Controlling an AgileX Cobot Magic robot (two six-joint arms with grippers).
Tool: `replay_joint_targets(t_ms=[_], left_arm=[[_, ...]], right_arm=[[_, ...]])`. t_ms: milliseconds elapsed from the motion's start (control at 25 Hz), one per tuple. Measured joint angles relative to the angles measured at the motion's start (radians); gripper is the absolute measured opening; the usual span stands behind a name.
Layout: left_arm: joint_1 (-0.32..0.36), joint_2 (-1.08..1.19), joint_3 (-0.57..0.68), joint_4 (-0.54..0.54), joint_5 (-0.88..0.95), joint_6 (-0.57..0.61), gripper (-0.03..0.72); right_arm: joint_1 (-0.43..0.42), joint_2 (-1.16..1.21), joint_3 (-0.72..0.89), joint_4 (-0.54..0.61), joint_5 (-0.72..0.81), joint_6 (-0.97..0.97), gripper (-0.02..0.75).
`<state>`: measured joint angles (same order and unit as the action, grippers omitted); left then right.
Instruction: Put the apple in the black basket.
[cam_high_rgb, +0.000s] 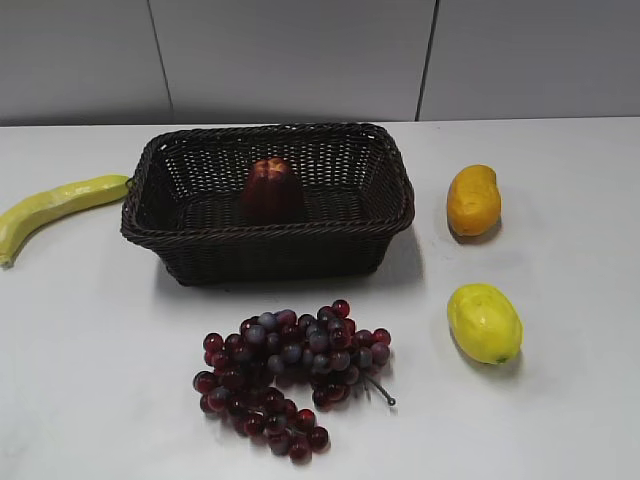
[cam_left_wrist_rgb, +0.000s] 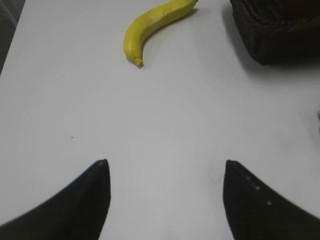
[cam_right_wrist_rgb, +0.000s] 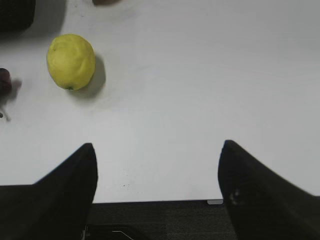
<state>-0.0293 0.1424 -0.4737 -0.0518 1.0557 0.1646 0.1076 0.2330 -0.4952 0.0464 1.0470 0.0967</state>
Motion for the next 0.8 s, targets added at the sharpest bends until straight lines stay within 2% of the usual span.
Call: replay_joint_targets(t_ms=[240, 800], left_arm=[[0.000, -0.119, 0.000, 0.000, 0.002, 0.000, 0.520], [0.000, -0.122, 0.000, 0.000, 0.002, -0.001, 0.484]], right_arm=[[0.000, 0.000, 0.000, 0.000, 0.000, 0.000, 0.571], [0.000, 0.000, 0.000, 0.000, 0.000, 0.000, 0.571]])
